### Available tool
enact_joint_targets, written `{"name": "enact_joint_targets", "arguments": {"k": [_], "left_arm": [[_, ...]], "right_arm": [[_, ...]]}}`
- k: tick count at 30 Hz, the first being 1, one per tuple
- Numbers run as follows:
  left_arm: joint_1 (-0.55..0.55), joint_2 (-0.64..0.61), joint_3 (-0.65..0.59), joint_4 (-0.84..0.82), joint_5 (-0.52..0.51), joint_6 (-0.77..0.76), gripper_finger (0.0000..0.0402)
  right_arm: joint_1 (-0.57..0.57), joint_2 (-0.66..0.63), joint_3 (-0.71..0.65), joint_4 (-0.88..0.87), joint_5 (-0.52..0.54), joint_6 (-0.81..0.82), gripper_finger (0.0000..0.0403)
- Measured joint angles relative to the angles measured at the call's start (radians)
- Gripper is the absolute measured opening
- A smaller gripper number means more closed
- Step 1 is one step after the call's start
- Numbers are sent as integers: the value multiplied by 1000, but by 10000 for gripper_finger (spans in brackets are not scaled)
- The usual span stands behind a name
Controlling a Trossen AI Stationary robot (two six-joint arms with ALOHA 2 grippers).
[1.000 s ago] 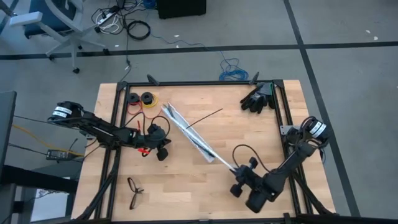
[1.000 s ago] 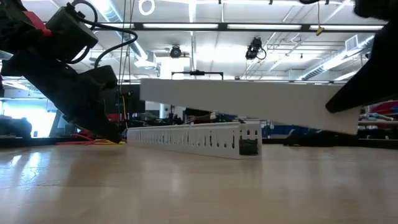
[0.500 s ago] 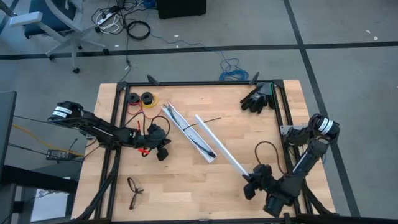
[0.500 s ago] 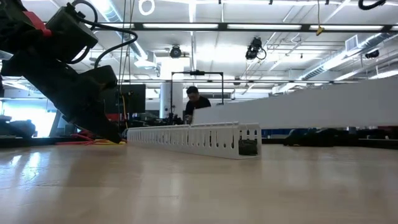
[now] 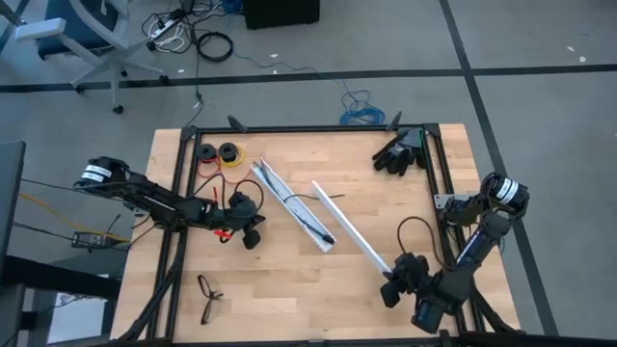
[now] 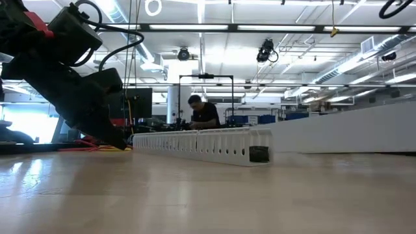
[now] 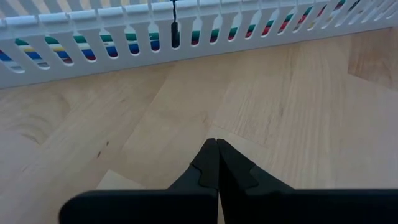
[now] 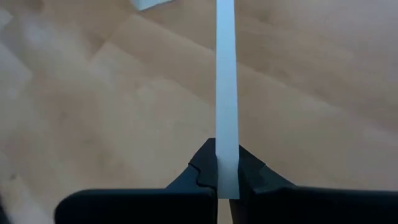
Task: Ziptie cables
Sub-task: Close the white cable duct
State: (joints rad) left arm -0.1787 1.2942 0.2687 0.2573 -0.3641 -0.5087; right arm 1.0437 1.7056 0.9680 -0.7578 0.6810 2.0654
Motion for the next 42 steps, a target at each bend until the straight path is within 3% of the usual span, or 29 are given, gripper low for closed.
{"name": "enact_joint_targets", "arguments": {"k": [13,20,24,28,38,42], "left_arm": [[0,0,0,12,3,-23,2],[0,0,0,15,3,-32,2],[0,0,0,14,4,-39,2],[0,0,0,12,4,-41,2],[0,0,0,30,3,-24,2],[0,0,0,37,3,-23,2]], "right_arm": [[-38,5,-11,-9,-32,-43,66],[-36,54,-11,-15,-43,-7,6],[-25,54,-4,-45,8,33,2],[-31,48,86,-166,-58,22,1],[-133,48,402,-636,-123,-247,0],[-156,44,440,-820,-110,-190,0]]}}
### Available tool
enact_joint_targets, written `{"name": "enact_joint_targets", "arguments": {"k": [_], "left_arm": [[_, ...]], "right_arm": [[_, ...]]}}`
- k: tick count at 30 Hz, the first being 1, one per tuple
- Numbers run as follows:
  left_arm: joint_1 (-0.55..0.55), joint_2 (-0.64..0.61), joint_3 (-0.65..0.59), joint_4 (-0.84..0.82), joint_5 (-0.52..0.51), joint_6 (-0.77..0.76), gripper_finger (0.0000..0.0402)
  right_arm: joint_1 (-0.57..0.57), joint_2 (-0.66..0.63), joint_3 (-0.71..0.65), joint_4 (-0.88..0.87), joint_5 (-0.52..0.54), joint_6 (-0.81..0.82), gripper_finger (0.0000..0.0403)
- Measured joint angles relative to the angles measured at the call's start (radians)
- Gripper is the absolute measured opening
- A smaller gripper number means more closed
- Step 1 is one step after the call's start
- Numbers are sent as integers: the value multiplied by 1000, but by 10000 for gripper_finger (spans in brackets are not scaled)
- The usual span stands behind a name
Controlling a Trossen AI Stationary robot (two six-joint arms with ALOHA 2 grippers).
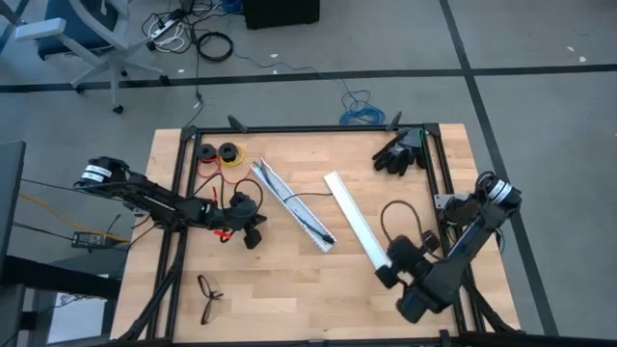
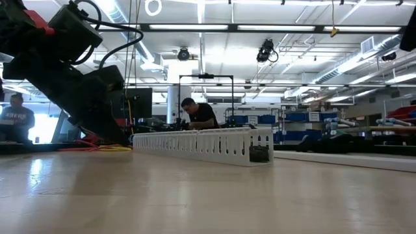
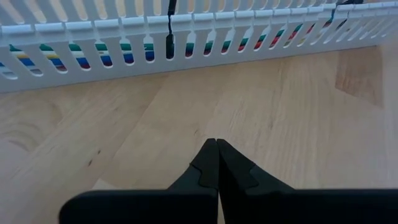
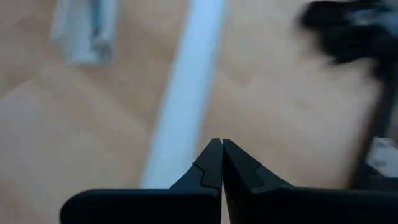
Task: Ziptie cables
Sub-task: Close the white cable duct
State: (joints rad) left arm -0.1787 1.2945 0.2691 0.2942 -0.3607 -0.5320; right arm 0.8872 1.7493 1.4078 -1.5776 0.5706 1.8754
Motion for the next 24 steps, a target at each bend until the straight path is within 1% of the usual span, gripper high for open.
{"name": "enact_joint_targets", "arguments": {"k": [1,3,6,8,10,12,14,16,17,19,21,24], "left_arm": [[0,0,0,-1,0,0,2],[0,0,0,-1,0,5,2],[0,0,0,0,0,18,2],[0,0,0,1,0,29,2],[0,0,0,-1,0,30,2],[0,0,0,1,0,29,2],[0,0,0,0,0,26,2],[0,0,0,1,0,25,2],[0,0,0,1,0,25,2],[0,0,0,1,0,24,2],[0,0,0,1,0,24,2],[0,0,0,1,-1,27,2]], "right_arm": [[8,-14,-7,3,10,17,0],[42,-72,-48,15,66,33,0],[97,-173,-141,7,117,170,0],[124,-251,-216,5,130,233,0],[144,-320,-290,16,121,259,0],[153,-371,-362,67,120,275,0],[153,-404,-441,139,184,287,0],[153,-410,-528,279,268,287,0],[147,-408,-572,368,288,285,0],[138,-387,-656,578,300,265,0],[137,-340,-727,788,291,228,0],[132,-255,-757,1055,293,130,0]]}}
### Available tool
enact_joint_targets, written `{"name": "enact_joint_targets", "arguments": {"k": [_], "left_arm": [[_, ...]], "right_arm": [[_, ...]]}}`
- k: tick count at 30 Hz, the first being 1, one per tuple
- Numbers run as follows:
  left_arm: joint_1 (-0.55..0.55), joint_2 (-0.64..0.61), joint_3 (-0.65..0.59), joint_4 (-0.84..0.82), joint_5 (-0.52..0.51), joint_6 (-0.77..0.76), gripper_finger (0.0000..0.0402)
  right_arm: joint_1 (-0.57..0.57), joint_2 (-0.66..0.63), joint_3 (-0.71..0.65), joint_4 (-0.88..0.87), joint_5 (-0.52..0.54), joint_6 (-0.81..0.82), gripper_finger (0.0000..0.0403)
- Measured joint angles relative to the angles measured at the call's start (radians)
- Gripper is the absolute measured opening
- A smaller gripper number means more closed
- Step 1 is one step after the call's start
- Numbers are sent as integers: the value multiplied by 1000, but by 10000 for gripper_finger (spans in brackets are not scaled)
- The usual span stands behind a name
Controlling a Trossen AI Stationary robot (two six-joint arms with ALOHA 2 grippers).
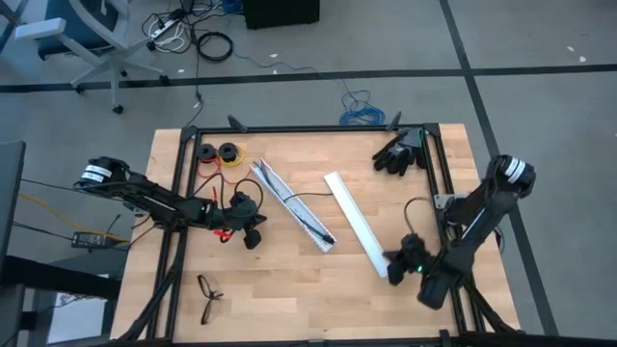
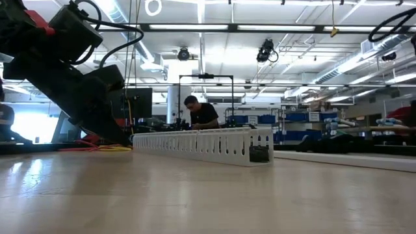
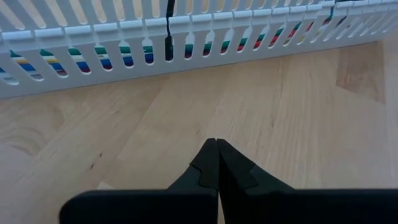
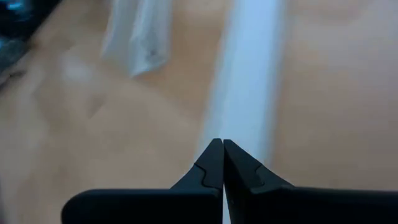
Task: Ziptie cables
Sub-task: Close the white cable duct
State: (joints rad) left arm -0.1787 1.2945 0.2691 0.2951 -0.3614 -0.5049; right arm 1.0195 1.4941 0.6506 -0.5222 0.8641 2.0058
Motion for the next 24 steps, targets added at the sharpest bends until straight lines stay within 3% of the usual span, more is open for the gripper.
{"name": "enact_joint_targets", "arguments": {"k": [4,10,20,24], "left_arm": [[0,0,0,1,0,0,2],[0,0,0,20,0,-20,2],[0,0,0,53,0,-23,2],[0,0,0,53,0,-23,2]], "right_arm": [[-24,108,65,115,-2,-127,0],[-89,196,187,46,-128,-227,0],[-262,188,214,8,-270,-443,2],[-329,188,214,10,-319,-531,21]]}}
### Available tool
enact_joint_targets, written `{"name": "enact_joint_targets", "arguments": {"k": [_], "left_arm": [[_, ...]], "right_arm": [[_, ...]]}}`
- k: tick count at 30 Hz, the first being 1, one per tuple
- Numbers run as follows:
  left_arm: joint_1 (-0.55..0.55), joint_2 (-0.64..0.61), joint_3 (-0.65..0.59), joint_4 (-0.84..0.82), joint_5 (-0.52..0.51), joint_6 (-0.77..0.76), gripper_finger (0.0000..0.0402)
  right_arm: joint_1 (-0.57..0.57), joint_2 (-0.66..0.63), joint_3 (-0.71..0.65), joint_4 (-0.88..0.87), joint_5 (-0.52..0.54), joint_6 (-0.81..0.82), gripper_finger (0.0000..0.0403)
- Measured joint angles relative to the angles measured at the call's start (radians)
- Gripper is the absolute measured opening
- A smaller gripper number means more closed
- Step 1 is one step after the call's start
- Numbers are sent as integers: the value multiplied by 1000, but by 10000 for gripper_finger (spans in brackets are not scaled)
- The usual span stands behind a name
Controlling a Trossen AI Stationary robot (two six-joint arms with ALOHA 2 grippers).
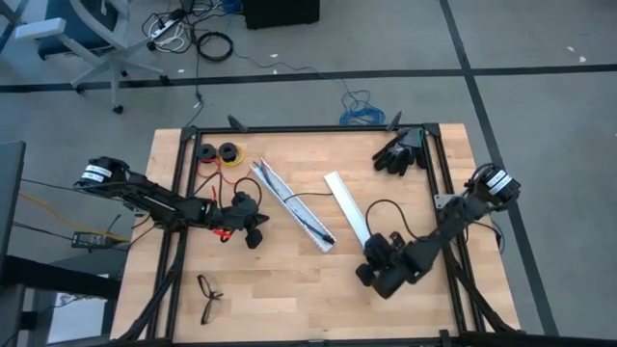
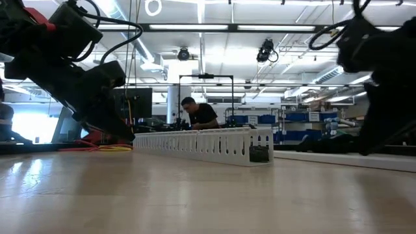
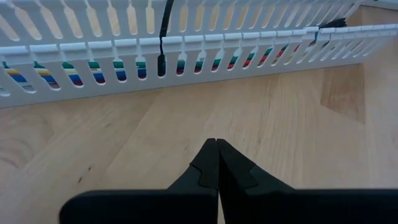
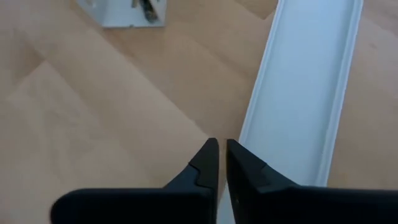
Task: Ziptie cables
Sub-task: Close the white cable duct
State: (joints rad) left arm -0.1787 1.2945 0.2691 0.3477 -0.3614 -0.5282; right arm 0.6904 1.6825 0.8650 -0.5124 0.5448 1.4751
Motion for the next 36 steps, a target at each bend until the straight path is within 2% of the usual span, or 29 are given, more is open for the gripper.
{"name": "enact_joint_targets", "arguments": {"k": [7,9,11,14,26,31,36], "left_arm": [[0,0,0,-1,0,1,2],[0,0,0,-1,0,1,2],[0,0,0,-1,0,1,2],[0,0,0,-2,0,1,2],[0,0,0,-2,-2,27,2],[0,-9,0,-23,-15,42,2],[0,-83,0,-113,-65,47,2]], "right_arm": [[-103,2,0,0,-123,-105,62],[-122,11,0,3,-143,-121,56],[-131,14,2,-1,-148,-141,33],[-131,14,1,-6,-105,-166,8],[-105,-140,-2,8,73,-208,0],[-140,-210,-2,138,82,-344,0],[-161,-246,-1,318,160,-517,1]]}}
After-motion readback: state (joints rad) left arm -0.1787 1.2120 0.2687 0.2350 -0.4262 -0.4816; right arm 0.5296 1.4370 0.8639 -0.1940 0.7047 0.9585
